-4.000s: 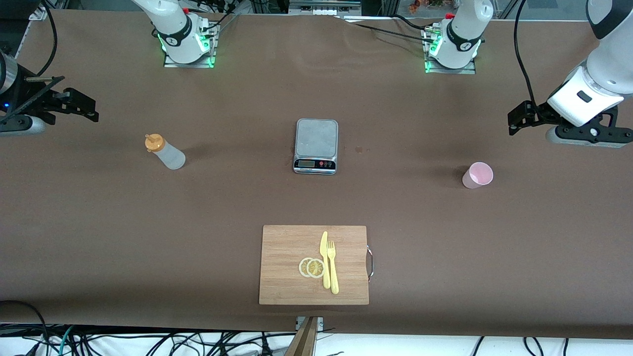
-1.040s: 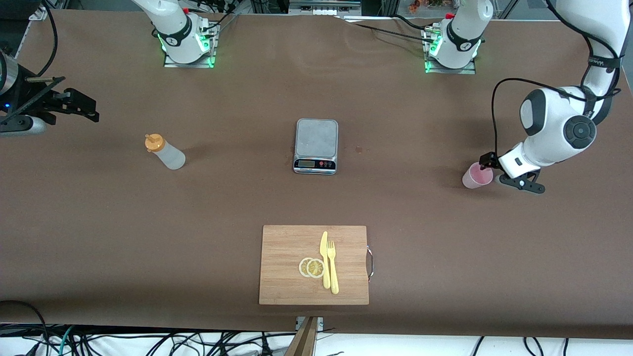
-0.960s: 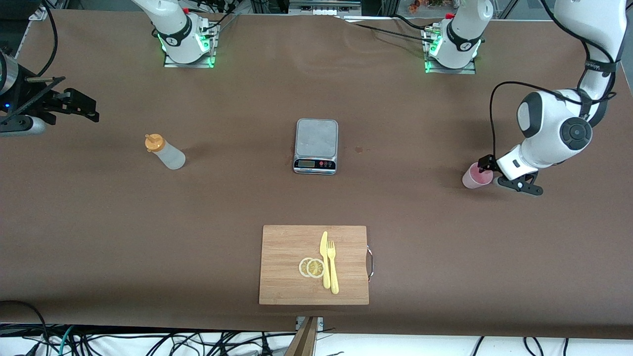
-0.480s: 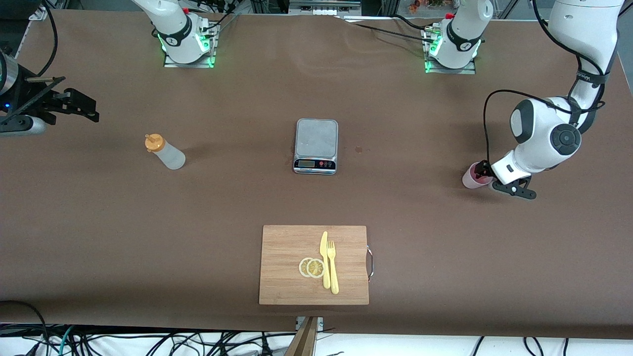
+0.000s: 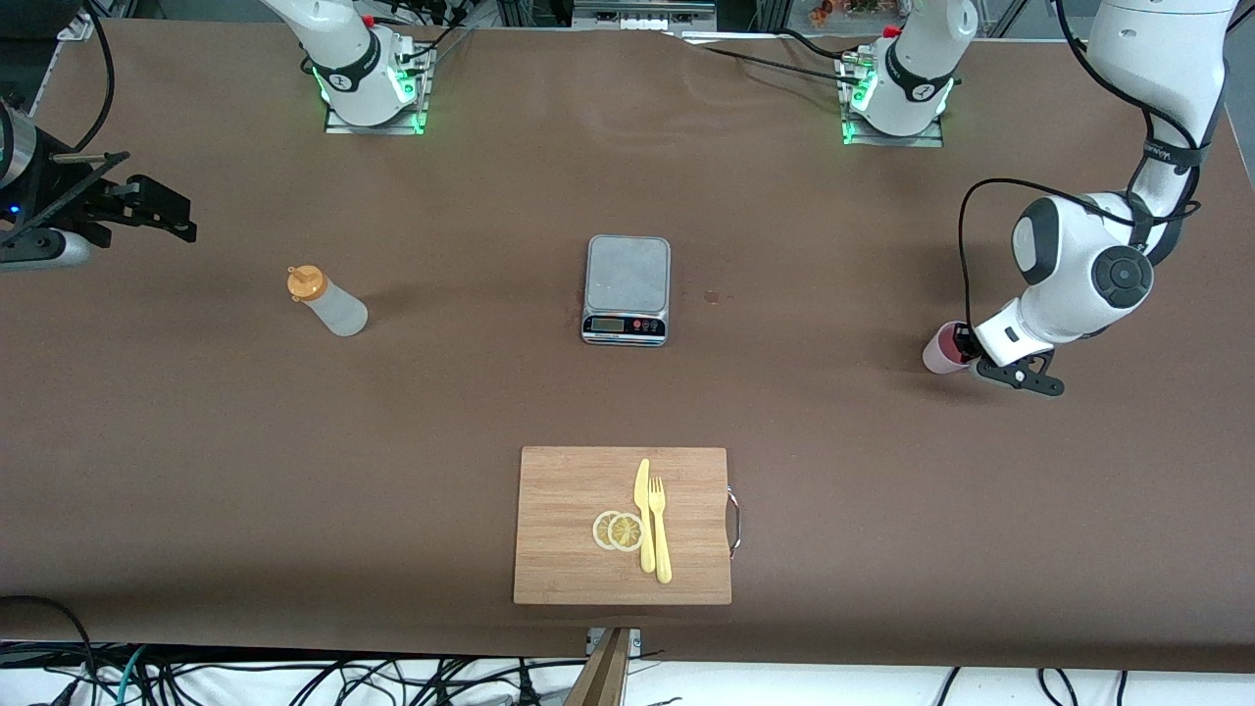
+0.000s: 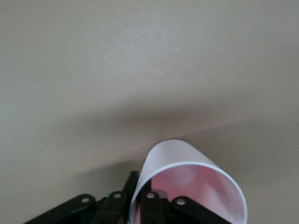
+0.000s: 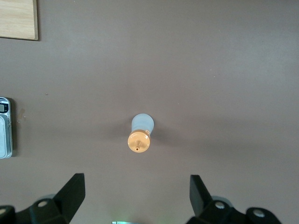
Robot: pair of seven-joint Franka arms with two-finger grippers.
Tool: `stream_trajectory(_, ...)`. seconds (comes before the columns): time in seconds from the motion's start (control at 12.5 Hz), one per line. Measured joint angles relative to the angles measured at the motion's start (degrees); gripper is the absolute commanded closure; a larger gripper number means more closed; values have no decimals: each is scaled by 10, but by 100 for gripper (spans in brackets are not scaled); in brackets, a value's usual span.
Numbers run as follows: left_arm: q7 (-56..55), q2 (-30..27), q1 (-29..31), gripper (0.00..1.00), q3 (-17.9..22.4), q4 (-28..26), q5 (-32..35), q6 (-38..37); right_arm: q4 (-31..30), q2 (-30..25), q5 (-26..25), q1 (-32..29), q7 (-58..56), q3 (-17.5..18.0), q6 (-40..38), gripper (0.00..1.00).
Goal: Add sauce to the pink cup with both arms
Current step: 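Close the left gripper on the pink cup and lift it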
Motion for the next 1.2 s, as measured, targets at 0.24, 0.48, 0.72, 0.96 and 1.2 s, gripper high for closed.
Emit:
stream_trajectory(0.24, 0, -2, 0, 100, -2, 0, 0, -1, 0, 0, 0, 0, 0, 0, 0, 1)
stream_trajectory(0.48, 1, -5, 0, 100, -5, 3, 0, -14, 0, 0, 0, 0, 0, 0, 0, 1)
stream_trajectory(0.72, 1, -25, -2, 100, -39, 29, 0, -89, 0, 0, 0, 0, 0, 0, 0, 1)
stream_trajectory(0.96, 1, -39, -4, 100, -79, 89, 0, -185, 0, 0, 0, 0, 0, 0, 0, 1)
stream_trajectory(1.2, -1, -41, -5, 100, -123, 130, 0, -234, 0, 0, 0, 0, 0, 0, 0, 1)
